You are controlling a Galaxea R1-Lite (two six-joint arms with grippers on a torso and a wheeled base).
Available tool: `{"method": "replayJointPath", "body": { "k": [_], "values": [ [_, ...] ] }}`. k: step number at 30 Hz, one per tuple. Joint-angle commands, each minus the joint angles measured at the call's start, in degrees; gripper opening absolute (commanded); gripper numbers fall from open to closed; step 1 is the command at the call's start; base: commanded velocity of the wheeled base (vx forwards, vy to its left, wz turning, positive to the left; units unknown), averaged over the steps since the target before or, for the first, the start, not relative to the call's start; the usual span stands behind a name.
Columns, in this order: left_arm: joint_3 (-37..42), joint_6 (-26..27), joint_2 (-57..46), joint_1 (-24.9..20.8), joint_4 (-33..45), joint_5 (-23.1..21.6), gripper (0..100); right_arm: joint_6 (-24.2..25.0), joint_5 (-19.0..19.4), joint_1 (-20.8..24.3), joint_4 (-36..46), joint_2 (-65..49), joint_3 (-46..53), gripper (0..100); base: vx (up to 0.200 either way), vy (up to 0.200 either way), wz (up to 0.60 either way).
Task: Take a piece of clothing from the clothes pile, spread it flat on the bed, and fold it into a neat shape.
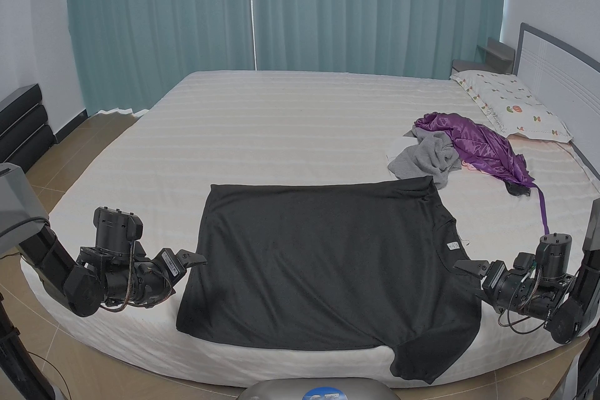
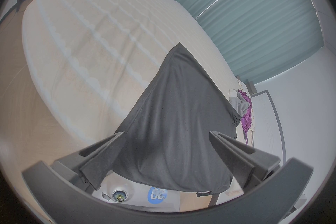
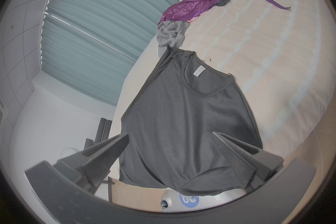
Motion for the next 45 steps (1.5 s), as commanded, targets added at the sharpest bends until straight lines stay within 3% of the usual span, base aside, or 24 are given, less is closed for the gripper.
{"method": "replayJointPath", "body": {
  "k": [1, 7, 19, 45],
  "values": [
    [0.0, -0.2, 0.3, 0.0, -0.1, -0.4, 100, 0.0, 0.0, 0.0, -0.1, 0.9, 0.0, 100, 0.000, 0.000, 0.00],
    [-0.5, -2.5, 0.3, -0.5, -0.1, -1.5, 100, 0.0, 0.0, 0.0, -0.1, 1.3, 0.0, 100, 0.000, 0.000, 0.00],
    [-0.2, -3.4, -0.3, -1.3, -0.1, -1.5, 100, 0.0, 0.0, 0.0, -0.1, 1.7, 0.0, 100, 0.000, -0.200, 0.00],
    [1.5, -3.4, 0.3, -1.4, -0.1, -1.0, 100, 0.1, 0.0, 0.1, -0.1, 1.7, 0.5, 100, -0.008, 0.000, 0.00]
  ]
}}
